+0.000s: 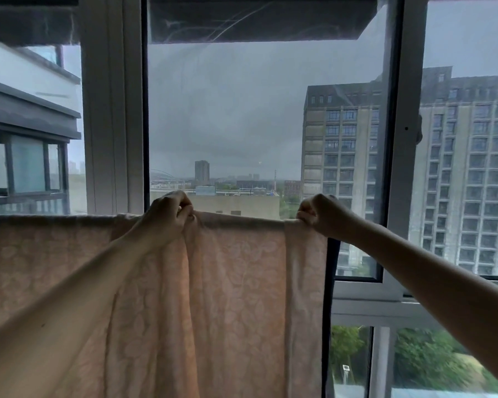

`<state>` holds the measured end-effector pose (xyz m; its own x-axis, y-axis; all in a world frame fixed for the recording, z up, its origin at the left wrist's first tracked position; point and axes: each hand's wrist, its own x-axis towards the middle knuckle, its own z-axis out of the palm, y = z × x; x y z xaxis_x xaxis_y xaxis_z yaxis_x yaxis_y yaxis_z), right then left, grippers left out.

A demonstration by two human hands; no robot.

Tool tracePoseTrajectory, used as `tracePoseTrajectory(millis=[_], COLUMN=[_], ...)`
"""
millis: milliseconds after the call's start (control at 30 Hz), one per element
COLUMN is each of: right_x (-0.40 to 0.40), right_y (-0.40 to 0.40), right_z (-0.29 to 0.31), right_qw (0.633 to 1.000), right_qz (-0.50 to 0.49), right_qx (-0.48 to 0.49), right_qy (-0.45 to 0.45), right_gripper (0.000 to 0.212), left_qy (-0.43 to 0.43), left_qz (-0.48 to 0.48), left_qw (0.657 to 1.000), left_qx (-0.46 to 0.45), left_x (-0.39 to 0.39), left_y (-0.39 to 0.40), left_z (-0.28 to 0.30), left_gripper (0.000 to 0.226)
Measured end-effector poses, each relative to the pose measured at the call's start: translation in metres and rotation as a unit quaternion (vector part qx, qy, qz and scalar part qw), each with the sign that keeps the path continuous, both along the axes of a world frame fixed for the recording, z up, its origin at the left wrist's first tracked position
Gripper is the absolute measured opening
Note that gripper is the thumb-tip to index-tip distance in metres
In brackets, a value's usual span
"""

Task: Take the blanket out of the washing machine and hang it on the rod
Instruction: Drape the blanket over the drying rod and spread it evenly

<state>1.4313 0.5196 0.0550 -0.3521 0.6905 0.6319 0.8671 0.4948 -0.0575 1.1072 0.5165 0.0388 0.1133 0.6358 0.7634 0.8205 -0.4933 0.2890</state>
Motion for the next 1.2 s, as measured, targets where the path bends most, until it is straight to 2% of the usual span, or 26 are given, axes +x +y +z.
tracePoseTrajectory(millis=[100,267,333,433,533,633,733,1000,1100,1200], right_x=[0.006,0.012,0.015,0.022,0.028,0.03,0.027,0.03,0.022,0.002], right_y=[0.003,-0.011,-0.017,-0.025,-0.033,-0.036,-0.037,-0.033,-0.036,-0.043], right_z=[0.001,-0.004,-0.005,-0.008,-0.014,-0.016,-0.015,-0.015,-0.013,-0.011], right_qw=[0.999,0.997,0.996,0.989,0.988,0.99,0.988,0.965,0.969,0.988], right_qz=[-0.016,-0.017,-0.034,-0.072,-0.084,-0.083,-0.114,-0.208,-0.196,-0.117], right_qx=[-0.021,-0.064,-0.053,-0.043,-0.036,0.002,0.029,0.063,0.076,0.058], right_qy=[0.026,0.043,0.068,0.121,0.123,0.112,0.104,0.15,0.127,0.082], right_gripper=[0.015,0.039,0.041,0.029,0.011,0.007,0.007,0.015,0.011,0.013], left_qy=[0.005,0.025,0.044,0.038,0.039,0.096,0.15,0.096,0.086,0.091], left_qz=[-0.014,-0.088,-0.121,-0.124,-0.122,-0.15,-0.162,-0.1,-0.117,-0.133], left_qw=[1.0,0.995,0.99,0.991,0.992,0.983,0.974,0.99,0.989,0.987], left_qx=[-0.002,-0.048,-0.062,-0.038,0.009,0.035,0.044,0.001,-0.017,-0.026], left_x=[-0.006,-0.019,-0.023,-0.022,-0.005,0.021,0.047,0.014,0.009,0.015], left_y=[0.002,0.004,0.005,0.006,0.002,0.001,0.003,0.015,0.013,0.011], left_z=[0.0,0.001,0.001,0.003,0.004,0.009,0.014,0.015,0.016,0.014], left_gripper=[0.006,0.007,0.007,0.006,0.005,0.016,0.014,0.008,0.009,0.006])
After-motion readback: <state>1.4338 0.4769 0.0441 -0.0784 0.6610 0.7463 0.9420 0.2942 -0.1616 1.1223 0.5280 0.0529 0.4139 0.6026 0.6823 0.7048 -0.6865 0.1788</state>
